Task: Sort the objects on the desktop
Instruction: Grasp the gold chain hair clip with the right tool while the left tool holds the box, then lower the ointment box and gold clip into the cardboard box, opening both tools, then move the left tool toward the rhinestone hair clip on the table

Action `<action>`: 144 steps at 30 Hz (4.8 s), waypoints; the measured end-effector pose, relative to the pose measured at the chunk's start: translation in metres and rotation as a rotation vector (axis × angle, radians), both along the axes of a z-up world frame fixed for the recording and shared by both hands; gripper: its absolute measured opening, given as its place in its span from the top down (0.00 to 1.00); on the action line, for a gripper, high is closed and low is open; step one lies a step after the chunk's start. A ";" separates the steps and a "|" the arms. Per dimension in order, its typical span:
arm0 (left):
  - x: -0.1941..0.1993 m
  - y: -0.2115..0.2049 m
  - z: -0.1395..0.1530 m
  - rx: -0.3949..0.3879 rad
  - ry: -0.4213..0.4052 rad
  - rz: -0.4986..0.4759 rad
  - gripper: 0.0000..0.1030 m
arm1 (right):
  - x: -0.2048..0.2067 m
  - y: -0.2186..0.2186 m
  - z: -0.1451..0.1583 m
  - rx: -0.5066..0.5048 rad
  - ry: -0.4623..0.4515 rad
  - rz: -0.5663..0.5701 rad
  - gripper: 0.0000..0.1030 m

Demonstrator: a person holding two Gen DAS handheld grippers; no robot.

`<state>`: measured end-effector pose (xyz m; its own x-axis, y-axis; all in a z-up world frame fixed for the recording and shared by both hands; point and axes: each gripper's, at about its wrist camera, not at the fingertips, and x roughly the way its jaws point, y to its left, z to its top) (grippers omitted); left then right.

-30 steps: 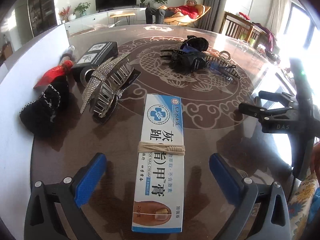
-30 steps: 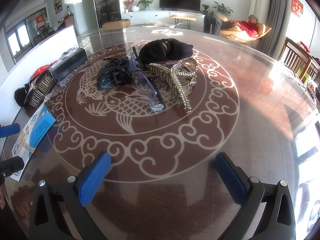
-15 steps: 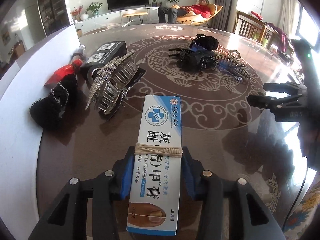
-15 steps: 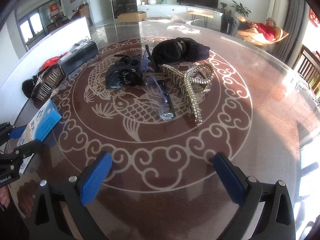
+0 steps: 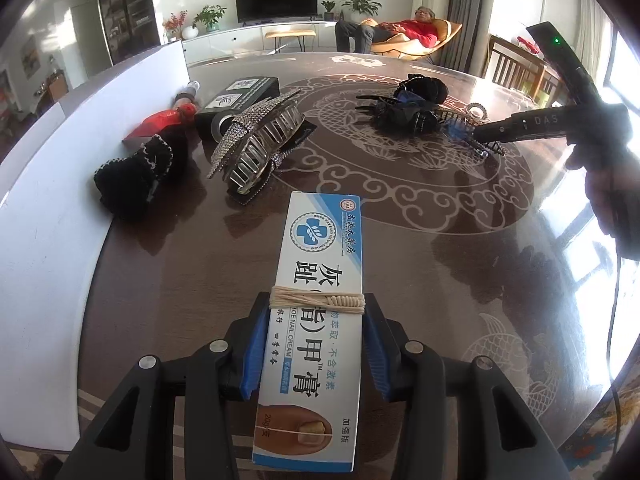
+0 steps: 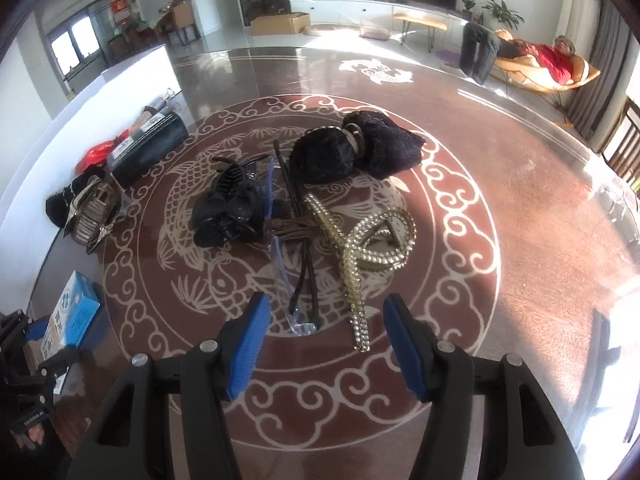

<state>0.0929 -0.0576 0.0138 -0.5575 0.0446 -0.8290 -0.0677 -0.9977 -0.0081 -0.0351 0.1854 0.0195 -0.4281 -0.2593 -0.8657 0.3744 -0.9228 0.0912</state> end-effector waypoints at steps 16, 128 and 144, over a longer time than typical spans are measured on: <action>0.003 -0.002 0.000 0.003 0.017 0.005 0.57 | 0.020 -0.005 -0.004 -0.152 -0.051 0.114 0.44; -0.111 -0.015 -0.009 -0.004 0.024 -0.004 0.00 | 0.042 -0.049 -0.031 0.070 0.127 -0.170 0.00; -0.112 -0.015 -0.007 -0.005 0.023 -0.005 0.00 | 0.043 -0.048 -0.030 0.065 0.127 -0.171 0.00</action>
<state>-0.0188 -0.0723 0.0064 -0.5763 0.0430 -0.8161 -0.0730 -0.9973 -0.0010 0.0080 0.1369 -0.0109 -0.5674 -0.1186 -0.8148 0.2161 -0.9763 -0.0084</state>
